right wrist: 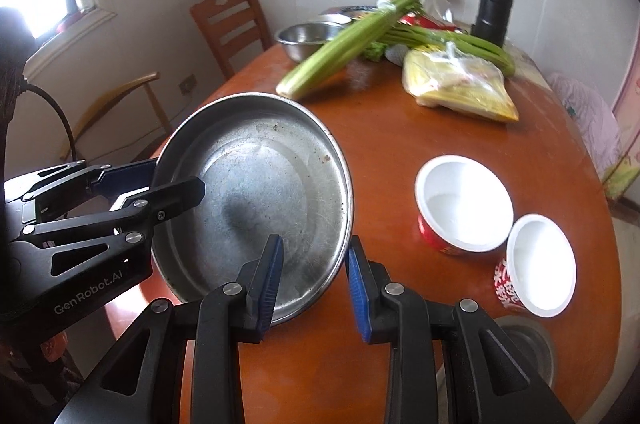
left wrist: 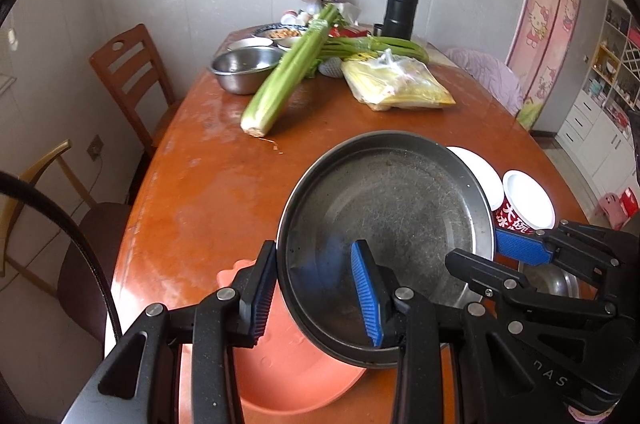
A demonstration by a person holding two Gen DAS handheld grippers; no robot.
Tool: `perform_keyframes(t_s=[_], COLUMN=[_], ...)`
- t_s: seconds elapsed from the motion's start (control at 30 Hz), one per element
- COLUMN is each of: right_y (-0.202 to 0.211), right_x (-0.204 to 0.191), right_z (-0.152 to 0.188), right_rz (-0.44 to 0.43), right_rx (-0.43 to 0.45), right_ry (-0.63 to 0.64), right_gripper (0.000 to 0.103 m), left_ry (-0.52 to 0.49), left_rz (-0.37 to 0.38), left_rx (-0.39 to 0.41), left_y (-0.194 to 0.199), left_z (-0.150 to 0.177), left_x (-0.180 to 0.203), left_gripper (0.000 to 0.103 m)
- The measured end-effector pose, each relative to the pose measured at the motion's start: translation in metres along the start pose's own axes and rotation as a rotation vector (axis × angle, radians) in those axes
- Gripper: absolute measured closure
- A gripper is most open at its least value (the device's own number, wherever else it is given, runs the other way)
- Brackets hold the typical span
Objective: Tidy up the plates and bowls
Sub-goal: 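Carry the steel pan over the orange plate with the left gripper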
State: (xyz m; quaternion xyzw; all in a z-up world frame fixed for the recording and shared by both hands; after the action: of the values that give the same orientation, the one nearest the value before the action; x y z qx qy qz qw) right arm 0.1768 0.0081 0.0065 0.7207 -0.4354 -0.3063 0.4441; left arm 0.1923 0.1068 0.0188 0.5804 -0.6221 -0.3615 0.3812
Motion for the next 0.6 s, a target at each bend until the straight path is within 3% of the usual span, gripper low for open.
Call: perform_keyframes(t_s=[0.33, 0.6], right_y=[0.005, -0.015], right_x=[-0.033, -0.045], right_z=[-0.001, 0.01], right_rz=[-0.022, -0.042], right_rx=[0.007, -0.053], right_ry=[0.097, 0.131], right_gripper=[0.07, 0.069], left_ry=[0.068, 0.112], left_rz=[-0.036, -0.036], left_rx=[0.034, -0.015], left_y=[0.024, 0.006], left_z=[0.017, 0.038], left_x=[-0.028, -0.04], left_gripper=[0.066, 0.066])
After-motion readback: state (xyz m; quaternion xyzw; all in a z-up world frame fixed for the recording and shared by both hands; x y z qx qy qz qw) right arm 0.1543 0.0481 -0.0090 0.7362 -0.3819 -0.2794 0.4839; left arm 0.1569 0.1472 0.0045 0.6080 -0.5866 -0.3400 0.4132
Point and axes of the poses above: each gripper's, at about its wrist camera, not at the fingertips, and y roughly against the way its jaws point, x to its right, z to its underside, the point moved 6 cm from there along -y, roughly the way its jaws point, and after that the axes turned 13 degrees about -x, right-handed, at the moved point
